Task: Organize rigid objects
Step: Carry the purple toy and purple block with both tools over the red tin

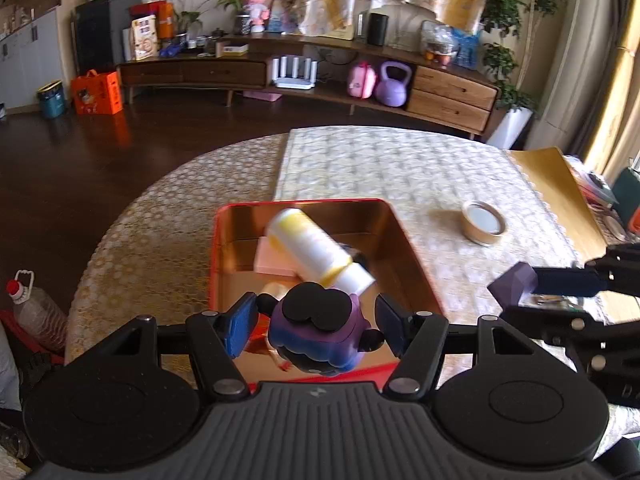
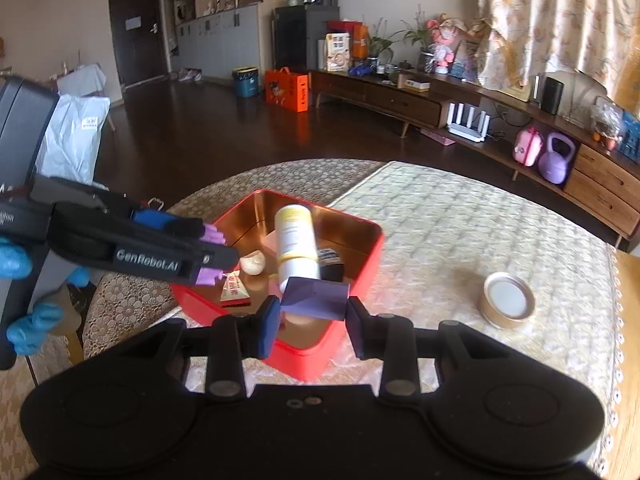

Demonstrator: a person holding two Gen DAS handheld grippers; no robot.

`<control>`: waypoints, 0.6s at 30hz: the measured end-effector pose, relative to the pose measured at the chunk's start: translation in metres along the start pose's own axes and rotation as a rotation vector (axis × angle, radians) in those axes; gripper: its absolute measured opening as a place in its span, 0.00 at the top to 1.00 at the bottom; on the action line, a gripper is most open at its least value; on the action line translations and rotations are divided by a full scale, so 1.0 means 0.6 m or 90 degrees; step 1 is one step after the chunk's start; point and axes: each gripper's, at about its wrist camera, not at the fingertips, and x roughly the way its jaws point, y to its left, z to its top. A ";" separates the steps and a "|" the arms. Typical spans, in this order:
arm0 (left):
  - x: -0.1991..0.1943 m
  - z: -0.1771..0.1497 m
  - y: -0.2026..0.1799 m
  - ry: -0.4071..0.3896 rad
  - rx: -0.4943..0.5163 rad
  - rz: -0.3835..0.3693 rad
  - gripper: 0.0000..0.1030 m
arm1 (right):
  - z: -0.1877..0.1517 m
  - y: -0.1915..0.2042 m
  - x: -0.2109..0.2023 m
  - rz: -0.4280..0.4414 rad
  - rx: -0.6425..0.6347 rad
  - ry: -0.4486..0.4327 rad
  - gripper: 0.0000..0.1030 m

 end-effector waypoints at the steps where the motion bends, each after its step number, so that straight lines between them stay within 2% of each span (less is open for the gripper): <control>1: 0.004 0.002 0.006 0.000 -0.003 0.004 0.38 | 0.001 0.003 0.008 0.001 -0.002 0.004 0.66; 9: 0.051 0.030 0.041 0.005 -0.021 0.038 0.38 | 0.011 0.020 0.063 0.010 -0.019 0.034 0.66; 18: 0.122 0.054 0.046 0.026 -0.012 0.070 0.38 | 0.017 0.023 0.119 0.020 -0.021 0.066 0.66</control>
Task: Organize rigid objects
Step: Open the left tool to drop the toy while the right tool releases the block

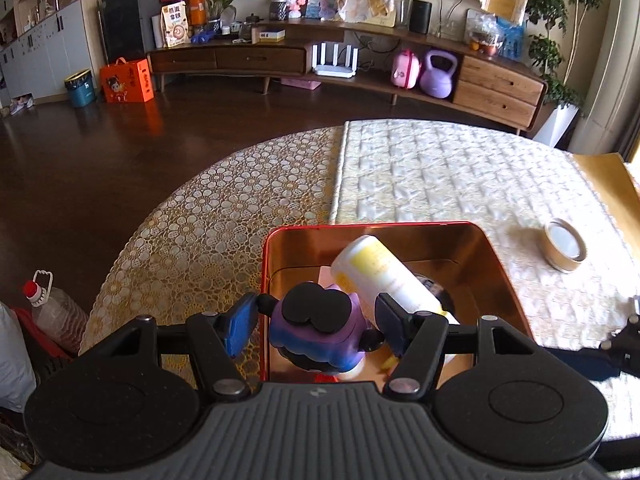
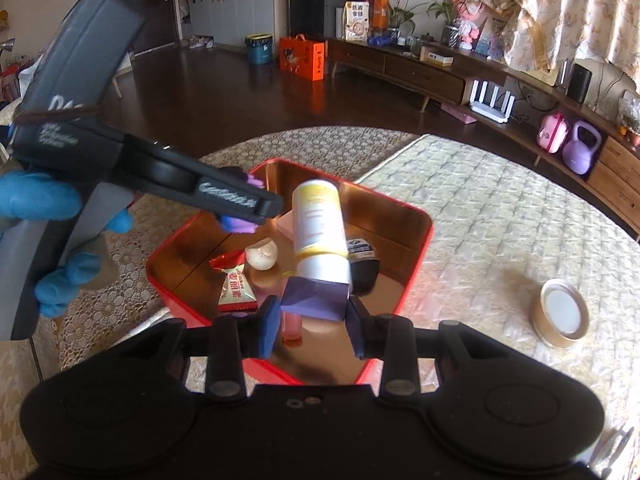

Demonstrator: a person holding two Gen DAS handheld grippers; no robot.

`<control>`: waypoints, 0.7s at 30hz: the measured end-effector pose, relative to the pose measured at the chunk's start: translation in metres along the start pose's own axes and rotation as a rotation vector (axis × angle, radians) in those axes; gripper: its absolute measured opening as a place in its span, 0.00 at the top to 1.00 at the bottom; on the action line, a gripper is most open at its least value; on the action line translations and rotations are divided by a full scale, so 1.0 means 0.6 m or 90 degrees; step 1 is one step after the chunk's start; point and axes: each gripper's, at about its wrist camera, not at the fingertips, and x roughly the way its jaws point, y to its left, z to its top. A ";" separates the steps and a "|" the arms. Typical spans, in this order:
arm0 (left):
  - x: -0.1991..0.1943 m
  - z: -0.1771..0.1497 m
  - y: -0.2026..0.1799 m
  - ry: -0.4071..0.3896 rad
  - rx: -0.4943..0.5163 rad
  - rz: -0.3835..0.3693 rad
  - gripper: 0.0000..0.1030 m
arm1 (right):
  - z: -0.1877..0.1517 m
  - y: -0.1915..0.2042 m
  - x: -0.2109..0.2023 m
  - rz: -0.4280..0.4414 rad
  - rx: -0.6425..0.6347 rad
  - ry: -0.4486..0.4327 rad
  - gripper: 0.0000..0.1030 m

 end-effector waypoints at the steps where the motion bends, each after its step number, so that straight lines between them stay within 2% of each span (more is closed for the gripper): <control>1: 0.006 0.001 -0.001 0.002 0.003 0.003 0.38 | 0.000 0.002 0.006 0.001 -0.002 0.004 0.66; 3: 0.015 0.003 -0.002 0.006 0.004 0.004 0.38 | 0.001 0.005 0.015 0.006 -0.002 0.008 0.66; 7: 0.022 0.013 -0.007 -0.005 0.009 0.007 0.45 | 0.002 0.009 0.029 0.013 0.001 0.017 0.66; 21: 0.024 0.006 -0.011 0.004 0.007 0.006 0.45 | -0.012 0.015 0.043 0.021 0.033 0.039 0.63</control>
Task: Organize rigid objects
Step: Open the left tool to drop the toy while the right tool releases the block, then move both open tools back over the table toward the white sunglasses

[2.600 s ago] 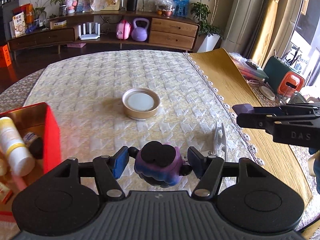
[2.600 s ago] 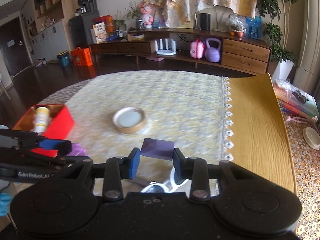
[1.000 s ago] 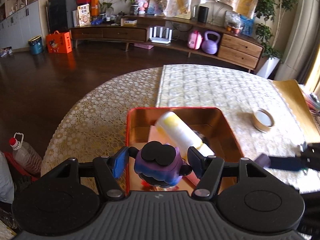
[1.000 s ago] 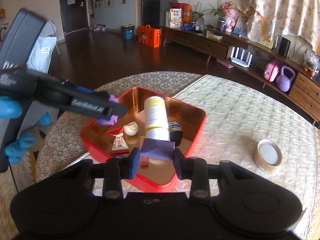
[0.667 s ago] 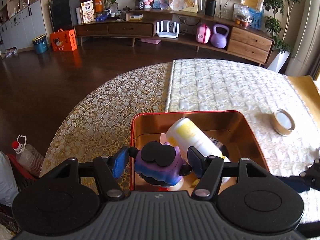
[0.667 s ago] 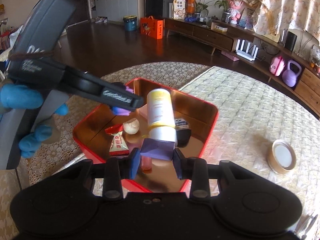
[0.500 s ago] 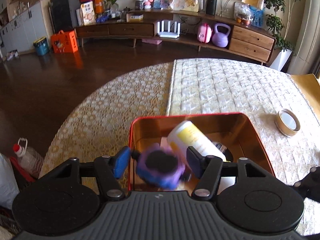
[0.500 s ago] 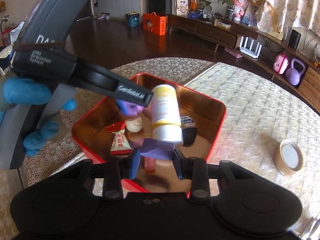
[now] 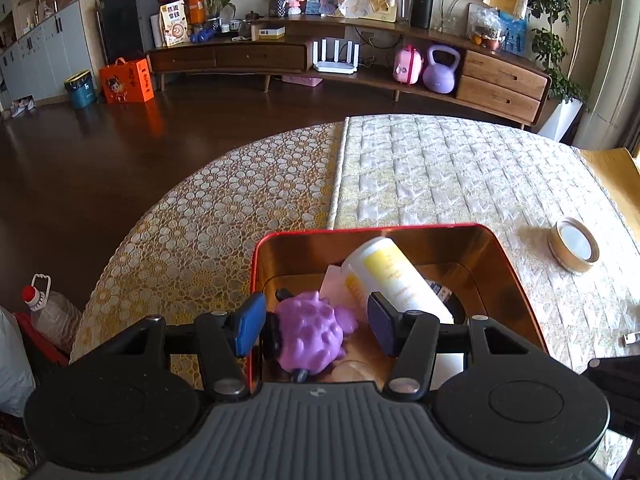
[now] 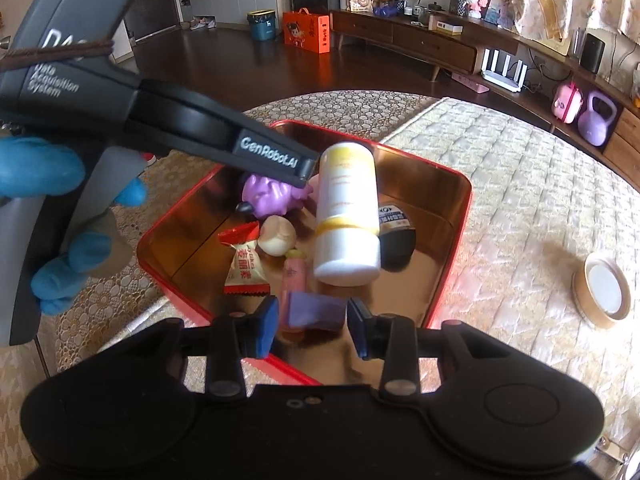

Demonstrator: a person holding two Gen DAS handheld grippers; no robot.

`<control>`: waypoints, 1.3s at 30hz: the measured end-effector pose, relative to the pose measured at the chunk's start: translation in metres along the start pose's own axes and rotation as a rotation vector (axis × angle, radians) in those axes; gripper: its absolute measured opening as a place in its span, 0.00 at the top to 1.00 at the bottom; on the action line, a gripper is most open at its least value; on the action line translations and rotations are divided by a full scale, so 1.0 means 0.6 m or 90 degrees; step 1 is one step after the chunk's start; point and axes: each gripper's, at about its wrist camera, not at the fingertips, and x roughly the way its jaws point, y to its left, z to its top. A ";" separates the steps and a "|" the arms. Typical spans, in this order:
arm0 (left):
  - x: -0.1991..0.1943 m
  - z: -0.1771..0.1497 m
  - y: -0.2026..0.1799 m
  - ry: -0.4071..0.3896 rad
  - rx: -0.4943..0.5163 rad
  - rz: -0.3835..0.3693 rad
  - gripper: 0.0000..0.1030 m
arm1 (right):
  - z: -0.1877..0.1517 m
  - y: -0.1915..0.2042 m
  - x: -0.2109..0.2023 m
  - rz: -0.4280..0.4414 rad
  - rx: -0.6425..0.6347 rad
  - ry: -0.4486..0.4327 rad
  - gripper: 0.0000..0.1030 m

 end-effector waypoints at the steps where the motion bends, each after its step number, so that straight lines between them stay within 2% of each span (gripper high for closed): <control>1: -0.001 -0.003 0.000 0.000 0.002 0.000 0.45 | 0.000 -0.002 -0.003 0.001 0.004 -0.002 0.63; 10: -0.024 -0.024 -0.011 -0.004 0.014 -0.013 0.45 | -0.007 -0.011 -0.045 0.014 0.032 -0.029 0.60; 25: -0.096 -0.047 -0.039 -0.023 0.019 -0.055 0.42 | -0.042 -0.030 -0.142 0.043 0.085 -0.079 0.45; 28: -0.111 -0.051 -0.046 -0.026 0.020 -0.062 0.42 | -0.051 -0.035 -0.164 0.040 0.095 -0.090 0.44; 30: -0.119 -0.054 -0.051 -0.028 0.022 -0.067 0.42 | -0.057 -0.040 -0.179 0.037 0.100 -0.101 0.39; 34: -0.135 -0.059 -0.063 -0.030 0.025 -0.073 0.42 | -0.071 -0.050 -0.203 0.023 0.113 -0.117 0.37; 36: -0.143 -0.062 -0.069 -0.032 0.026 -0.078 0.42 | -0.080 -0.057 -0.215 0.015 0.123 -0.123 0.33; 39: -0.155 -0.069 -0.081 -0.036 0.029 -0.084 0.33 | -0.095 -0.070 -0.232 0.006 0.137 -0.130 0.29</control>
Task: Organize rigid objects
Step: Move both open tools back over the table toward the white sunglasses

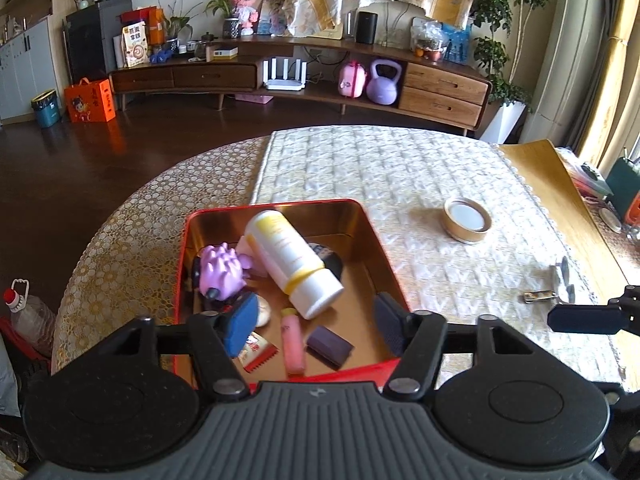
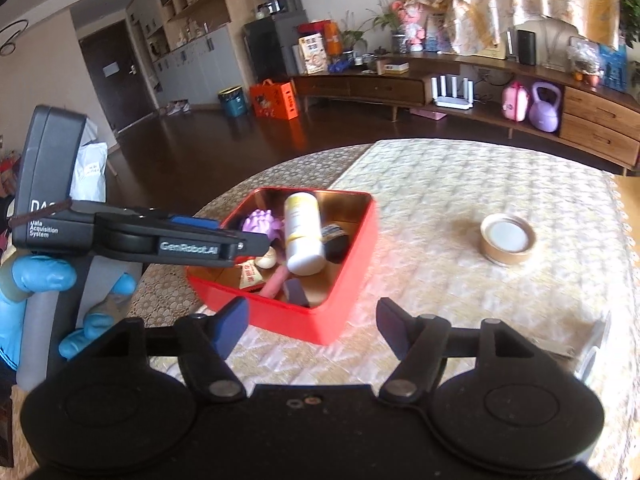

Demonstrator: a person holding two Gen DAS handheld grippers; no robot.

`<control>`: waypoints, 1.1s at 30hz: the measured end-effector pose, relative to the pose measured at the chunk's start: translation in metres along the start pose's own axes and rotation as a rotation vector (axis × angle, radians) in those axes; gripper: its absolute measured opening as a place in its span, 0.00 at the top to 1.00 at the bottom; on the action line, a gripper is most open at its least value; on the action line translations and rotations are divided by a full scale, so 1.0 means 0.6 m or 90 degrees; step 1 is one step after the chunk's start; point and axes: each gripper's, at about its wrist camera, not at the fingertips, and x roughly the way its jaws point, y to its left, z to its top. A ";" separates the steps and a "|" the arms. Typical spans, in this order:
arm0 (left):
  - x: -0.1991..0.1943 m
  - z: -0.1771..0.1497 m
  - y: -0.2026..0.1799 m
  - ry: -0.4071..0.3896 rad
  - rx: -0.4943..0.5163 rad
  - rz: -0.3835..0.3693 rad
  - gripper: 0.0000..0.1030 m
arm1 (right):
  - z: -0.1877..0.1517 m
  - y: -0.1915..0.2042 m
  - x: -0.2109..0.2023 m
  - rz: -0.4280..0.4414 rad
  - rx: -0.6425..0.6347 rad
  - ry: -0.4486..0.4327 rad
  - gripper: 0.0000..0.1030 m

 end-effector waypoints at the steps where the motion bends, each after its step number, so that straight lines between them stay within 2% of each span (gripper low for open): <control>1: -0.004 -0.002 -0.005 -0.002 0.001 -0.002 0.33 | -0.003 -0.006 -0.006 -0.004 0.005 -0.003 0.28; 8: -0.013 -0.013 -0.047 0.003 0.013 -0.023 0.32 | -0.035 -0.058 -0.046 -0.041 0.048 -0.014 0.18; 12: -0.013 -0.017 -0.077 -0.001 0.020 -0.040 0.24 | -0.050 -0.091 -0.070 -0.070 0.065 -0.022 0.13; 15: -0.008 -0.018 -0.102 0.000 0.028 -0.058 0.23 | -0.058 -0.118 -0.084 -0.092 0.085 -0.029 0.12; 18: 0.000 -0.017 -0.128 0.000 0.031 -0.067 0.20 | -0.068 -0.149 -0.100 -0.119 0.107 -0.042 0.05; 21: 0.008 -0.014 -0.154 -0.006 0.025 -0.081 0.19 | -0.077 -0.182 -0.110 -0.143 0.130 -0.048 0.02; 26: 0.030 -0.002 -0.195 -0.017 0.026 -0.101 0.19 | -0.089 -0.235 -0.109 -0.167 0.164 -0.046 0.01; 33: 0.078 0.023 -0.243 -0.017 0.038 -0.104 0.19 | -0.086 -0.301 -0.088 -0.192 0.224 -0.055 0.01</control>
